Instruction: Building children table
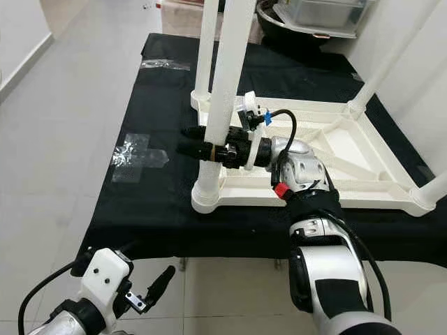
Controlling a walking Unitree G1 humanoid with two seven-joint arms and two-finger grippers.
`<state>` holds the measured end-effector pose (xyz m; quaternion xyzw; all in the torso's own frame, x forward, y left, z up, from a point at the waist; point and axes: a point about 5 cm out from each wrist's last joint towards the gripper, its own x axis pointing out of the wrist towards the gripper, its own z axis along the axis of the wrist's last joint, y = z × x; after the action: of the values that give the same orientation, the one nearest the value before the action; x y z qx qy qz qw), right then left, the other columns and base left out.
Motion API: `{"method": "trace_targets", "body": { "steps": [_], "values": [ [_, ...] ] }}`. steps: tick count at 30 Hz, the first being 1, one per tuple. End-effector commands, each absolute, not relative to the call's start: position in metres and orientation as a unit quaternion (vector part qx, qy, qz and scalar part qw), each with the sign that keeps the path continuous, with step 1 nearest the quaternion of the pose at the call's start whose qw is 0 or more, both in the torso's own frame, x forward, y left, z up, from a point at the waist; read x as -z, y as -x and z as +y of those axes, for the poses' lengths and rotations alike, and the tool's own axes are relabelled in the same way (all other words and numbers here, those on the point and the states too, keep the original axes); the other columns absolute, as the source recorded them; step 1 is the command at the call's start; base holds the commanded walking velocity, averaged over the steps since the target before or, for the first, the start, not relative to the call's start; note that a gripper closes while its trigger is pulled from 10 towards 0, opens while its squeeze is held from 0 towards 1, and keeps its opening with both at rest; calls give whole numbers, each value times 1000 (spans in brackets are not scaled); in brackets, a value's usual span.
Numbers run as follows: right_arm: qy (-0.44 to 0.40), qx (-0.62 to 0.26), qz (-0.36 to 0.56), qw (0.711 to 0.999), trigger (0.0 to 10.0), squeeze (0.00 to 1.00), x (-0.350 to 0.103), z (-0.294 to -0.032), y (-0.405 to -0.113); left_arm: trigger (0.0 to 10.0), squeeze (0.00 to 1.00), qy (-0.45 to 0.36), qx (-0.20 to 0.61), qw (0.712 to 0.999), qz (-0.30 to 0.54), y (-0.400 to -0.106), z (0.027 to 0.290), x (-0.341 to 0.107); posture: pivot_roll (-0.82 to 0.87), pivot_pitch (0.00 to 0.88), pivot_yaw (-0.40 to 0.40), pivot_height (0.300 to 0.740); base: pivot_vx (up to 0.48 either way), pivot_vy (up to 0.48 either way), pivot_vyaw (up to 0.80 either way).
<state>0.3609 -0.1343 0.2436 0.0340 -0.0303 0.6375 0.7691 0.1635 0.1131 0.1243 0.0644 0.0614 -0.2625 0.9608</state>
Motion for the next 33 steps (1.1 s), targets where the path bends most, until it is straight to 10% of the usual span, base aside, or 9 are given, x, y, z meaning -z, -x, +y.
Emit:
{"method": "trace_targets", "body": {
  "steps": [1, 8, 13, 17, 26, 27, 28, 29, 33],
  "values": [
    [-51, -608, -41, 791, 0, 0, -241, -129, -362, 10000, 0, -62, 269, 959, 69, -161, 111, -123, 159, 139, -148, 740, 0, 0, 0],
    [-80, -486, -32, 870, 0, 0, -221, -119, -354, 10000, 0, -60, 273, 958, 70, -163, 111, -121, 134, 125, -149, 740, 0, 0, 0],
    [-18, -145, -56, 988, 0, 0, -207, -139, -351, 10000, 0, -64, 275, 957, 69, -163, 110, -119, 136, 101, -148, 740, 0, 0, 0],
    [-55, 38, -20, 998, 0, 0, -191, -141, -334, 10000, 0, -63, 274, 957, 72, -162, 111, -118, 140, 90, -151, 740, 0, 0, 0],
    [-81, 60, -2, 995, 471, 0, -189, -113, -325, 10000, 0, -62, 269, 959, 71, -162, 111, -118, 143, 95, -154, 740, 0, 0, 0],
    [-90, 44, -6, 995, 10000, 0, -191, -106, -326, 10000, 0, -62, 269, 958, 71, -162, 110, -118, 144, 96, -155, 740, 0, 0, 0],
    [-90, 44, -6, 995, 10000, 0, -191, -106, -326, 10000, 0, -62, 269, 958, 71, -162, 110, -118, 144, 96, -155, 740, 0, 0, 0],
    [-100, 21, -12, 995, 10000, 1000, -193, -102, -327, 10000, 0, -62, 270, 958, 71, -162, 111, -118, 137, 98, -151, 740, 0, 0, 0],
    [-109, -67, -57, 990, 10000, 1000, -207, -110, -339, 10000, 0, -60, 272, 958, 70, -162, 110, -118, 137, 101, -154, 740, 0, 0, 0]
  ]
}}
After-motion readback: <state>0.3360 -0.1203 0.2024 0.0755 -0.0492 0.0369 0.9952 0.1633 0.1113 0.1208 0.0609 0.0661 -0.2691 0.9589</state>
